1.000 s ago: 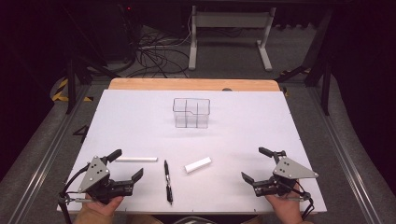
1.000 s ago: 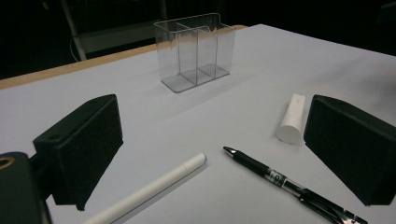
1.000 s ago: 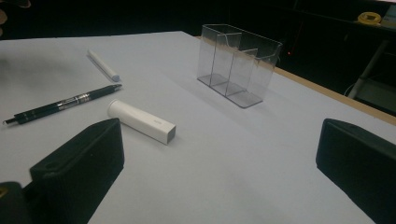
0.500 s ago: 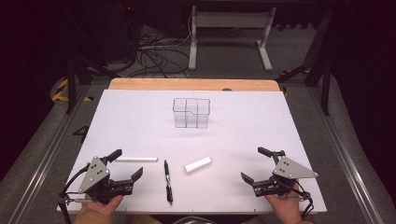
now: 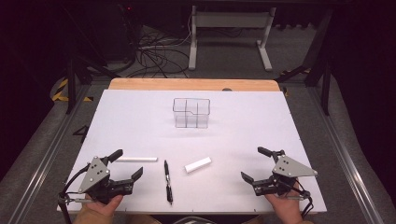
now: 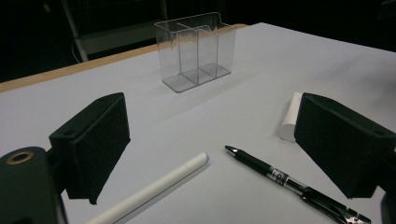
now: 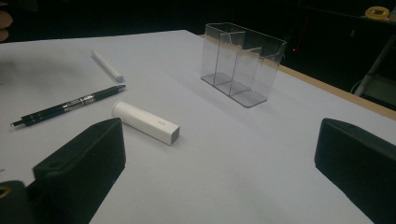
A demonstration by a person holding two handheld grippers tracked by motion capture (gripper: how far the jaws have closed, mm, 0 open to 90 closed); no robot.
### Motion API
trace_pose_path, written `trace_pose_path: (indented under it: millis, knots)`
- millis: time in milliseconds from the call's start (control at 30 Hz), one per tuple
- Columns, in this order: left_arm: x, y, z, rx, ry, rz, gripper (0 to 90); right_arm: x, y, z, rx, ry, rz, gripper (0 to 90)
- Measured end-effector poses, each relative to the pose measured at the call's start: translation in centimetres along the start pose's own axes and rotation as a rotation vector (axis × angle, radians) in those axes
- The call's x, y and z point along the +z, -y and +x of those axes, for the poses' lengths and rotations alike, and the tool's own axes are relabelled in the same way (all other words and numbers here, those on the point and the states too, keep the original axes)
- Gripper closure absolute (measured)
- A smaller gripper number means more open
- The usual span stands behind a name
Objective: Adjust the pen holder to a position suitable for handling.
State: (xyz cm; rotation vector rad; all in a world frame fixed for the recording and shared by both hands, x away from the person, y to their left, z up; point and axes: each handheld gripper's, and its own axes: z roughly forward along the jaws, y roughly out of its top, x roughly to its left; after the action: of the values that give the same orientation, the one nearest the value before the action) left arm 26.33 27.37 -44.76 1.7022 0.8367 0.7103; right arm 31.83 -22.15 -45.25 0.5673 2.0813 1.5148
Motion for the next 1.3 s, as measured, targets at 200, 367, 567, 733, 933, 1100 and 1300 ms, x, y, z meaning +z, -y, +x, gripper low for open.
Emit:
trace_pose_path:
  millis: [200, 367, 567, 733, 933, 1100, 1300]
  knots:
    - [0.0, 0.0, 0.0, -0.003, -0.004, 0.000, 11.3, 0.2, -0.4, 0.0, -0.005, -0.009, 0.008, 3.3]
    - [-0.1, -0.1, 0.1, -0.002, -0.008, -0.005, 11.4, 0.9, -1.5, -0.1, -0.027, -0.007, 0.022, 3.9]
    - [-0.1, -0.1, 0.1, -0.003, -0.008, -0.006, 11.3, 1.7, -2.1, -0.3, -0.029, -0.015, 0.038, 3.9]
    - [-0.1, -0.1, 0.1, -0.005, -0.008, -0.006, 11.3, 2.0, -3.0, -0.4, -0.050, -0.019, 0.039, 3.9]
    - [-0.1, -0.1, 0.1, 0.000, -0.007, -0.005, 11.3, 2.3, -3.6, -0.4, -0.065, -0.022, 0.042, 3.9]
    - [-0.1, -0.1, 0.1, -0.005, -0.006, -0.005, 11.3, 2.3, -3.7, -0.5, -0.058, -0.037, 0.058, 5.6]
    - [-0.1, -0.1, 0.0, -0.001, -0.008, -0.002, 11.3, 2.6, -4.3, -1.0, -0.008, -0.117, 0.091, 12.1]
